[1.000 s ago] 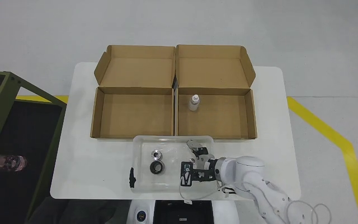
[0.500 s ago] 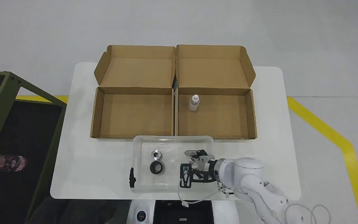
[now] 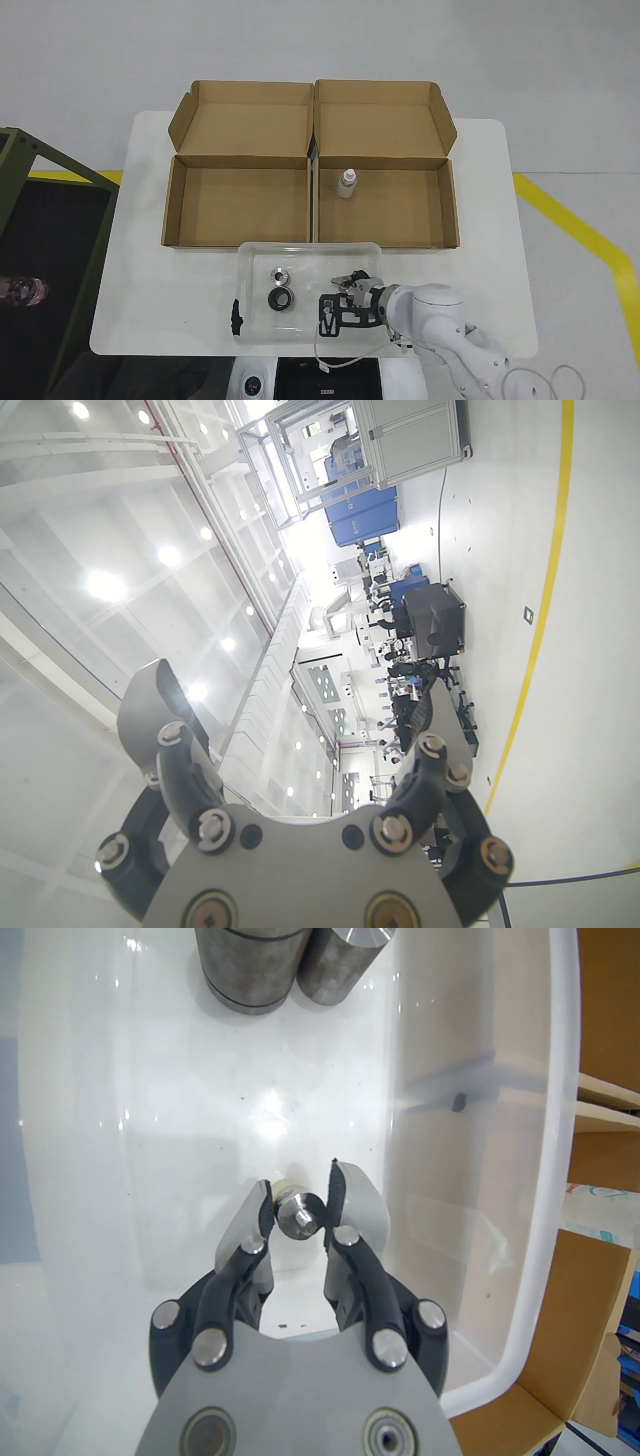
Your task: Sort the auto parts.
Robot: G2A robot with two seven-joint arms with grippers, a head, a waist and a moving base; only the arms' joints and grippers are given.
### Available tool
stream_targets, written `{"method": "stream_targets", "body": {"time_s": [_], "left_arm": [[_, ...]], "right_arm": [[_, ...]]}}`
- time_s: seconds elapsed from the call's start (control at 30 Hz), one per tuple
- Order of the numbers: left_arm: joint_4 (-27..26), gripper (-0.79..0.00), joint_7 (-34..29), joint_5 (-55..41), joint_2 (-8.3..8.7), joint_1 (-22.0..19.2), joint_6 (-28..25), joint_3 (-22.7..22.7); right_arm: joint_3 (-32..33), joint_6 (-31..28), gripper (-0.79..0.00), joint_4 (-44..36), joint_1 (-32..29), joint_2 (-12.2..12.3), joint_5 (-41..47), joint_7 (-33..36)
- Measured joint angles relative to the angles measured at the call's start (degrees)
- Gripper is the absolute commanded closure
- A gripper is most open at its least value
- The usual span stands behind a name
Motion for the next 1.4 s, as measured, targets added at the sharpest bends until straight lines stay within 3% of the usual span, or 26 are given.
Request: {"method": "stream_targets", "body": {"time_s": [0.4,0.7,1.13,1.4], "left_arm": [[0.0,-0.785,0.0,0.0,0.0,0.0,0.0,0.0],[0.0,-0.785,0.0,0.0,0.0,0.0,0.0,0.0],[0.0,-0.785,0.0,0.0,0.0,0.0,0.0,0.0],[0.0,-0.785,0.0,0.0,0.0,0.0,0.0,0.0]], "right_arm": [[1.12,0.94,0.0,-2.44,-0.57,0.27,1.0,-6.0],[4.11,2.21,0.0,-5.54,-3.04,1.22,-0.34,-18.03],[14.16,2.79,0.0,-10.66,-8.48,3.0,4.47,-34.4],[22.14,5.23,0.0,-9.09,-8.52,3.49,10.78,-39.98]]}}
